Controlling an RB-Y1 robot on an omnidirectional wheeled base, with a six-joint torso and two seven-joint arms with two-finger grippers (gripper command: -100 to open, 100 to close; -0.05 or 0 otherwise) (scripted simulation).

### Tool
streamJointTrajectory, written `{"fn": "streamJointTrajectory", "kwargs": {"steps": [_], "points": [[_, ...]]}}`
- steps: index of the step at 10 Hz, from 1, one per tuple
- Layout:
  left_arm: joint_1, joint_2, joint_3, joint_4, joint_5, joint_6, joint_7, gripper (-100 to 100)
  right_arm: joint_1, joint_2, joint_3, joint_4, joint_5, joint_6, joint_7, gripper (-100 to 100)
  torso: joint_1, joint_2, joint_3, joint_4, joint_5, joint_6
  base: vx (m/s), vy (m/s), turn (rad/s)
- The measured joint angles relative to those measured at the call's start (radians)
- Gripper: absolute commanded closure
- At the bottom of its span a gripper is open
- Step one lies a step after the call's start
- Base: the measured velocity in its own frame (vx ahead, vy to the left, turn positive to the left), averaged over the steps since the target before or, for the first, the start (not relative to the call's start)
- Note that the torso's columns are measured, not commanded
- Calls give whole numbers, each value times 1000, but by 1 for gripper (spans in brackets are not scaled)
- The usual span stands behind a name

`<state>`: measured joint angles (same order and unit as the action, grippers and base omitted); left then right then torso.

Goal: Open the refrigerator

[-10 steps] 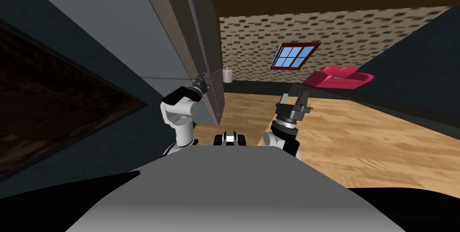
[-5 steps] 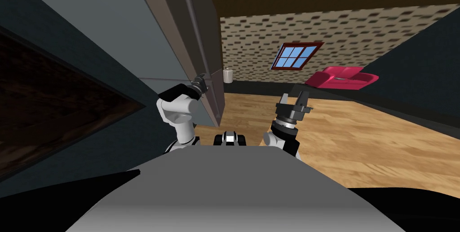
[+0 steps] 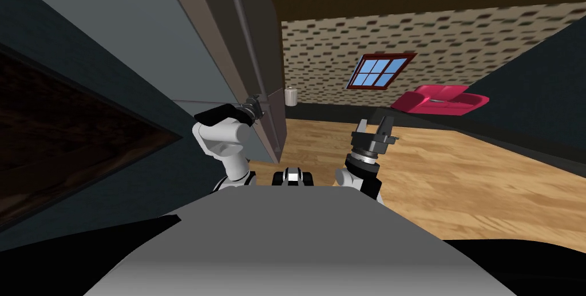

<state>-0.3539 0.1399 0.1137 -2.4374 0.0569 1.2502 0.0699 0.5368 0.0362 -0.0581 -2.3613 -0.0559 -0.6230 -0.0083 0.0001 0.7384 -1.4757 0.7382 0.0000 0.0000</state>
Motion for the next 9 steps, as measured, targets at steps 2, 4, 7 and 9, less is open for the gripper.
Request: {"fn": "streamJointTrajectory", "kwargs": {"steps": [2,4,7,9], "points": [[-22,-12,16,-19,-6,59,-9,-100,0,0,0,0,0,0,0,0,1,-2,-2,-1,0,0,78,4,28],[-36,-27,27,-47,-14,116,-18,-100,0,0,0,0,0,0,0,0,1,-4,-3,0,0,0,54,-1,23],[-48,-44,45,-98,-12,185,-28,-100,0,0,0,0,0,0,0,0,3,-1,-2,6,-2,-1,23,-2,8],[-56,-54,47,-122,-19,211,-31,-100,0,0,0,0,0,0,0,0,2,1,-2,11,-4,-1,0,0,0]]}}
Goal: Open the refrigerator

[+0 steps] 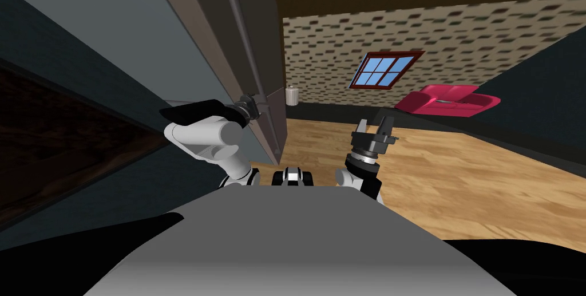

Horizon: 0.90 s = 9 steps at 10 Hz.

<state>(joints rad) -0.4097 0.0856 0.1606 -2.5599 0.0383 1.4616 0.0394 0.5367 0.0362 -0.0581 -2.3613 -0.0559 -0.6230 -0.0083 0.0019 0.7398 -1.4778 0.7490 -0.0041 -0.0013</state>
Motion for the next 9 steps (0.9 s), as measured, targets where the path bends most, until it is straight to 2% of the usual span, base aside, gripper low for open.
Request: {"fn": "streamJointTrajectory", "kwargs": {"steps": [2,3,5,9], "points": [[1,-2,-1,4,-1,16,1,-100,0,0,0,0,0,0,0,0,-2,-6,-2,-6,1,2,61,-5,-4],[3,-3,-2,5,0,22,1,100,0,0,0,0,0,0,0,0,-2,-7,-4,-9,2,3,-10,-2,10],[3,0,3,2,-11,27,2,100,0,0,0,0,0,0,0,0,-10,-8,-2,-13,2,2,42,-230,93],[1,10,34,8,-71,41,10,100,0,1,1,0,0,0,0,0,-11,-14,-8,-13,-1,7,57,-317,61]]}}
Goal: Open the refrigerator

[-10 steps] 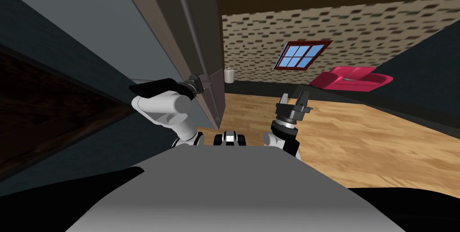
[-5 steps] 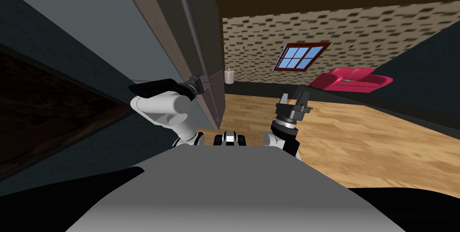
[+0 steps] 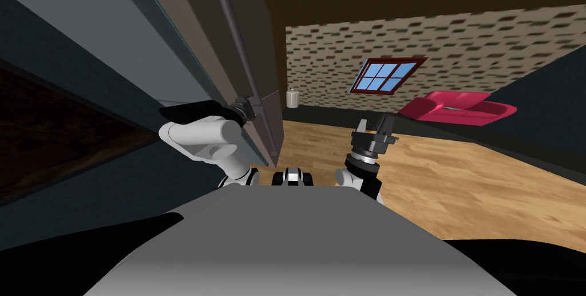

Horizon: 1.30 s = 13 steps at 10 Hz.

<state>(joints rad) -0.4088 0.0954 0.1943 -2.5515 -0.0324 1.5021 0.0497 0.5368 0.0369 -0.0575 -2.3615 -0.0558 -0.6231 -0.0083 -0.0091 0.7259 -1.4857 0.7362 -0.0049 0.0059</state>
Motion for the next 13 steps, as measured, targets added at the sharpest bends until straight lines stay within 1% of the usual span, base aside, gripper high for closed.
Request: {"fn": "streamJointTrajectory", "kwargs": {"steps": [1,2,3,4,6,8,9,10,11,12,13], "points": [[2,1,5,1,-7,2,1,100,0,0,0,0,0,0,0,0,8,2,1,1,2,0,68,-282,25],[2,-1,4,8,-24,2,4,100,0,0,0,0,0,0,0,0,11,-1,-1,2,3,-1,63,-328,81],[-5,7,22,13,-33,10,6,100,0,0,0,0,0,0,0,0,10,-2,-2,3,2,-2,66,-374,99],[-5,8,26,18,-59,3,9,100,0,0,0,0,0,0,0,0,7,-2,-1,1,2,-2,69,-315,57],[-3,10,35,16,-86,3,13,100,0,0,0,0,0,0,0,0,9,0,0,2,2,-1,65,-330,57],[-14,20,57,17,-120,9,17,100,0,0,0,0,0,0,0,0,9,6,4,3,2,-4,58,-312,67],[-13,22,64,18,-129,5,18,100,0,0,0,0,0,0,0,0,11,10,7,3,4,-3,11,-116,-7],[-14,21,62,18,-129,4,19,100,0,-1,0,0,0,0,0,0,20,13,10,3,8,-6,83,-160,-3],[-16,23,66,18,-138,12,20,100,0,0,0,0,0,0,0,0,18,10,9,3,8,-9,148,-322,89],[-17,29,75,14,-159,17,23,100,0,0,0,0,0,0,0,0,8,7,7,1,5,-8,137,-254,97],[-10,29,78,10,-174,14,25,100,0,0,0,0,0,0,0,0,8,7,7,0,4,-3,142,-258,36]]}}
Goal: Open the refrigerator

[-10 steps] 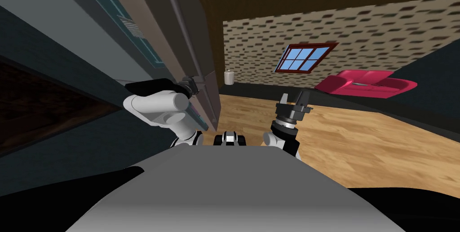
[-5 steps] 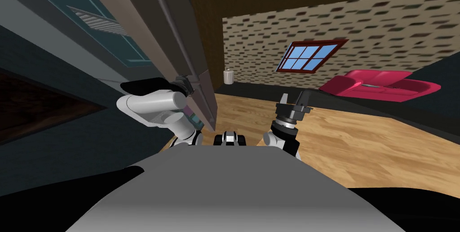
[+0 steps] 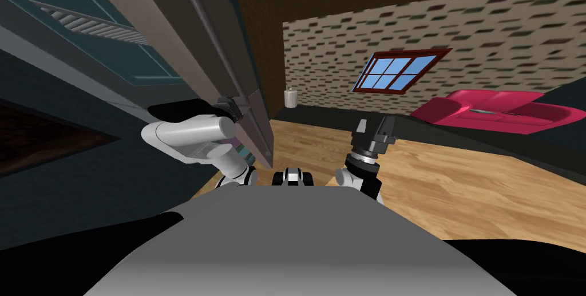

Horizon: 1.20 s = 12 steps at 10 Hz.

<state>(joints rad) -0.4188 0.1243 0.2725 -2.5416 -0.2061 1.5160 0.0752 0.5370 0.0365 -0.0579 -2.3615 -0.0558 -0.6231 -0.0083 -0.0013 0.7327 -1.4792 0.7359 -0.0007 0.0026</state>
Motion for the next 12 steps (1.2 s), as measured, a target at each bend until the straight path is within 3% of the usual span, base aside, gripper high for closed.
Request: {"fn": "streamJointTrajectory", "kwargs": {"steps": [3,4,7,9,11,12], "points": [[5,11,25,3,-55,8,10,100,0,0,0,0,0,0,0,0,-3,-9,-7,0,-3,2,190,-367,66],[11,23,51,-5,-57,14,10,100,0,0,0,0,0,0,0,0,-3,-6,-6,0,-3,2,126,-293,34],[10,32,69,-5,-96,17,17,100,0,0,0,0,0,0,0,0,9,-1,-3,3,1,-3,184,-297,38],[12,38,77,-4,-157,4,30,100,0,0,0,0,0,0,0,0,-1,2,1,0,1,-1,128,-289,58],[4,43,77,-4,-177,-8,34,100,0,0,0,0,0,0,0,0,13,7,6,0,9,-5,172,-205,24],[2,52,96,2,-183,4,35,100,0,0,0,0,0,0,0,0,9,2,1,2,4,-7,190,-207,60]]}}
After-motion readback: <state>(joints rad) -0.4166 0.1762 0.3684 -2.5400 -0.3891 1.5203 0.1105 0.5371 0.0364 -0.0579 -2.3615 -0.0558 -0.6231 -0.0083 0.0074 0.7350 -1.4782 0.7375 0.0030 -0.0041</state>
